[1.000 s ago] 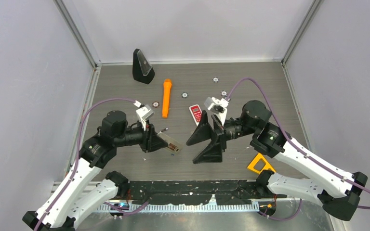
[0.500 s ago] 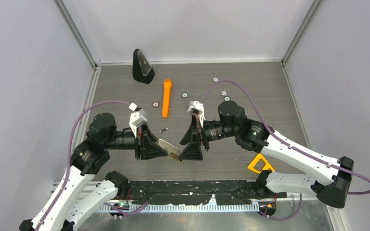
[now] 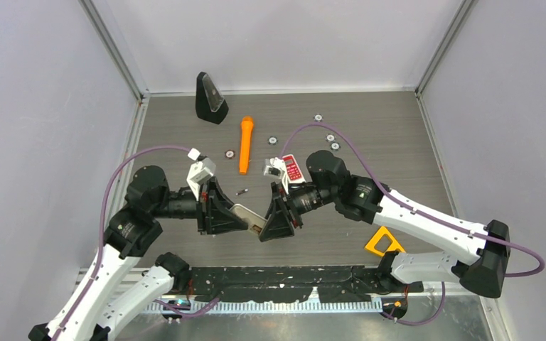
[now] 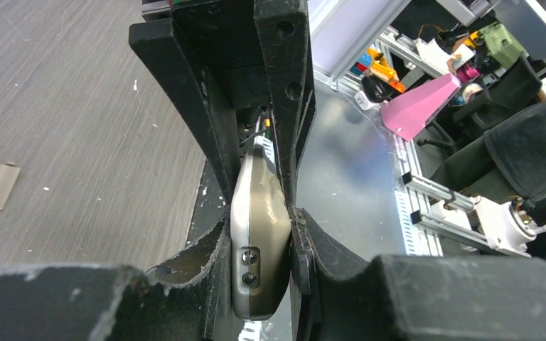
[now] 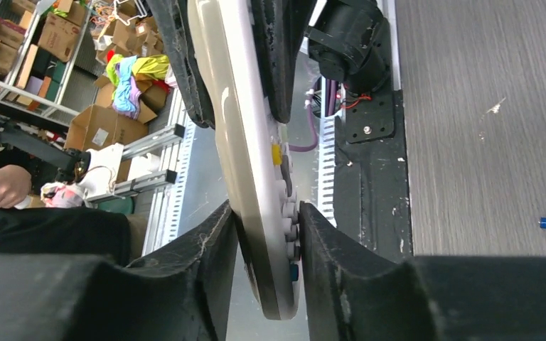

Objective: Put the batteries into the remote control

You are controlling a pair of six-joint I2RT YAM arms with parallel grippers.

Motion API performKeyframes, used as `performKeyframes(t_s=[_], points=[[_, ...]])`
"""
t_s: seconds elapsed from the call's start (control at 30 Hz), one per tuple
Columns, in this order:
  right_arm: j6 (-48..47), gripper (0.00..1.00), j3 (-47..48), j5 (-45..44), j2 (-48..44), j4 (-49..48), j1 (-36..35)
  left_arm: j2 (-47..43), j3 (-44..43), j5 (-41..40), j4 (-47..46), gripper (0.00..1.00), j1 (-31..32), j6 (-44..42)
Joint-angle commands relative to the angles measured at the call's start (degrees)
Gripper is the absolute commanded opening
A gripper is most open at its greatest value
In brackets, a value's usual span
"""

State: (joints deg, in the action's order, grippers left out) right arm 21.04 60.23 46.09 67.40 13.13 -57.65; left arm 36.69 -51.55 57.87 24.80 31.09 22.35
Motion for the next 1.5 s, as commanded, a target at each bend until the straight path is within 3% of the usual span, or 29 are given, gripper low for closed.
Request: performKeyframes(t_s=[0.0, 0.2, 0.27, 0.4, 0.5, 0.57, 0.73, 0.87, 1.0, 1.1, 1.17, 1.23, 1.33, 1.4, 1.47], points=[[2.1, 0.35, 1.7, 0.4, -0.3, -4.6, -0.2, -1.1, -0.6, 0.5, -10.6, 0.08, 0.2, 6.7], [8.3, 0.26, 0.8, -3.7, -0.8, -13.3, 0.0, -4.7, 11.0, -11.6, -41.9, 0.35, 0.1, 29.2], [10.5, 0.25, 1.0, -3.9, -0.3, -16.1, 0.0, -4.9, 12.7, -14.4, -46.4, 0.41, 0.2, 32.0], [12.0, 0.25, 1.6, -3.4, 1.0, -18.8, 0.0, -4.7, 13.8, -17.1, -49.4, 0.47, 0.2, 33.7], [12.8, 0.25, 1.5, -3.9, 1.3, -20.1, 0.0, -4.5, 13.8, -17.0, -48.7, 0.33, 0.2, 33.4], [13.1, 0.25, 1.2, -4.7, 1.1, -20.9, 0.0, -5.0, 14.0, -17.2, -47.9, 0.30, 0.2, 33.3], [15.2, 0.25, -0.4, -7.3, -0.3, -24.0, 0.4, -6.5, 15.0, -19.2, -46.1, 0.43, 0.2, 32.9], [16.6, 0.25, -2.1, -9.0, -1.1, -26.6, 0.7, -7.5, 15.5, -20.7, -45.5, 0.49, 0.2, 32.8], [17.0, 0.26, -2.0, -8.2, -0.5, -27.7, 0.7, -7.9, 16.3, -21.5, -46.4, 0.40, 0.2, 33.3], [17.2, 0.27, -2.1, -8.4, -0.5, -28.0, 0.7, -7.5, 16.6, -20.9, -46.9, 0.22, 0.2, 33.5], [17.3, 0.28, -2.1, -8.5, -0.5, -28.0, 0.7, -7.5, 16.8, -20.8, -46.8, 0.03, 0.2, 33.5], [17.1, 0.37, -2.3, -9.0, -0.6, -27.7, 0.7, -7.8, 16.8, -21.1, -45.6, 0.00, 0.2, 32.9], [15.9, 0.66, -3.6, -10.5, -1.8, -27.0, 0.7, -8.9, 15.5, -23.3, -40.3, 0.00, 0.2, 29.6], [14.2, 0.79, -4.1, -12.8, -3.4, -24.8, 0.9, -9.8, 13.3, -26.5, -32.7, 0.00, 0.2, 25.4], [12.6, 0.86, -4.2, -16.0, -5.2, -21.5, 1.3, -10.8, 10.7, -31.5, -23.0, 0.00, 0.2, 20.6]])
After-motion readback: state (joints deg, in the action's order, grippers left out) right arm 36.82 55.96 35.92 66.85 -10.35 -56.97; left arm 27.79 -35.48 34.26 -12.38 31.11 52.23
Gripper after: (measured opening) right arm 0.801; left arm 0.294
